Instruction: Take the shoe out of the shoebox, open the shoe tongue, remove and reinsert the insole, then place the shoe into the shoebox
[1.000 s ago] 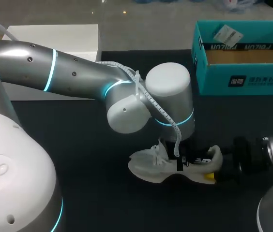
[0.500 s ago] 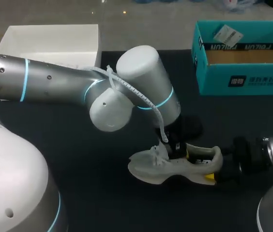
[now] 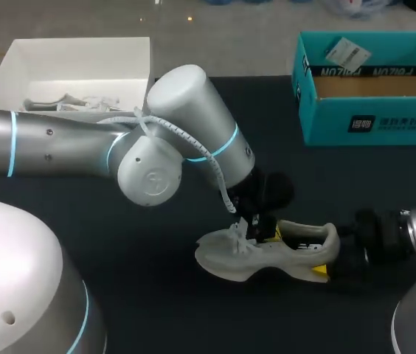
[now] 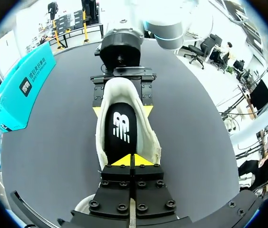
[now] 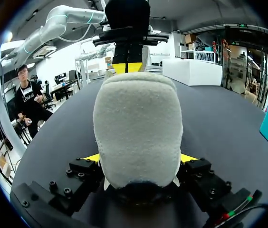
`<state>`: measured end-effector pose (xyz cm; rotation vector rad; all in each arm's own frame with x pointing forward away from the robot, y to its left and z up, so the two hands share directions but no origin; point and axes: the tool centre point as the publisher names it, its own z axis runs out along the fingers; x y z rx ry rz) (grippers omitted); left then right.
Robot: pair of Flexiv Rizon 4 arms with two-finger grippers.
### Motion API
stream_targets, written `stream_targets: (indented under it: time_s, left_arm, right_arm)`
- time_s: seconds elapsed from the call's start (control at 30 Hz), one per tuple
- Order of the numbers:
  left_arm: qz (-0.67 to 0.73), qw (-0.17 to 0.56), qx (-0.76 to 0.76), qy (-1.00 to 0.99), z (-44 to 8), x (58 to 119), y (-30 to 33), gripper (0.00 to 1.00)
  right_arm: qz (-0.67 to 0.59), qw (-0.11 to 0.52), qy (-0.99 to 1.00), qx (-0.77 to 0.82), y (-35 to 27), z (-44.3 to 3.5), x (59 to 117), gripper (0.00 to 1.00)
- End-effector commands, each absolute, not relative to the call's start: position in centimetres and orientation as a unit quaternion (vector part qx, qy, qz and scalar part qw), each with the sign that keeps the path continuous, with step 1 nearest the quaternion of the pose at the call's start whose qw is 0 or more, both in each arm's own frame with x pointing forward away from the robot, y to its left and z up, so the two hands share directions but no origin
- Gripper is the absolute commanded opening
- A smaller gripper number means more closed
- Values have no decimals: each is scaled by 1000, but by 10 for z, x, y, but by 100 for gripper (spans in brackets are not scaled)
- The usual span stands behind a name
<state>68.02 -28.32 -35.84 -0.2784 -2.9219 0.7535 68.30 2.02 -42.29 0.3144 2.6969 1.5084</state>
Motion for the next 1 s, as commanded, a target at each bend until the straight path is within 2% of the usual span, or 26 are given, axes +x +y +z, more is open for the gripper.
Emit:
stream_targets:
  time_s: [0.03,0.5,0.67,0.73,0.93,1.0]
  left_arm:
    - [221,69,-113,-966,-371,680,-308,0]
    - [145,50,-147,-977,-399,664,-318,0]
    - [129,37,-139,-981,-402,661,-311,3]
    - [134,17,-140,-981,-397,659,-309,0]
    - [134,-14,-140,-981,-389,656,-307,0]
    - [132,-10,-140,-981,-390,656,-308,4]
  right_arm:
    - [484,19,869,102,21,-423,681,0]
    - [484,19,869,102,21,-423,681,0]
    - [484,19,869,102,21,-423,681,0]
    - [484,19,869,102,21,-423,681,0]
    - [484,19,869,102,21,-423,681,0]
    - [484,19,869,102,21,-423,681,0]
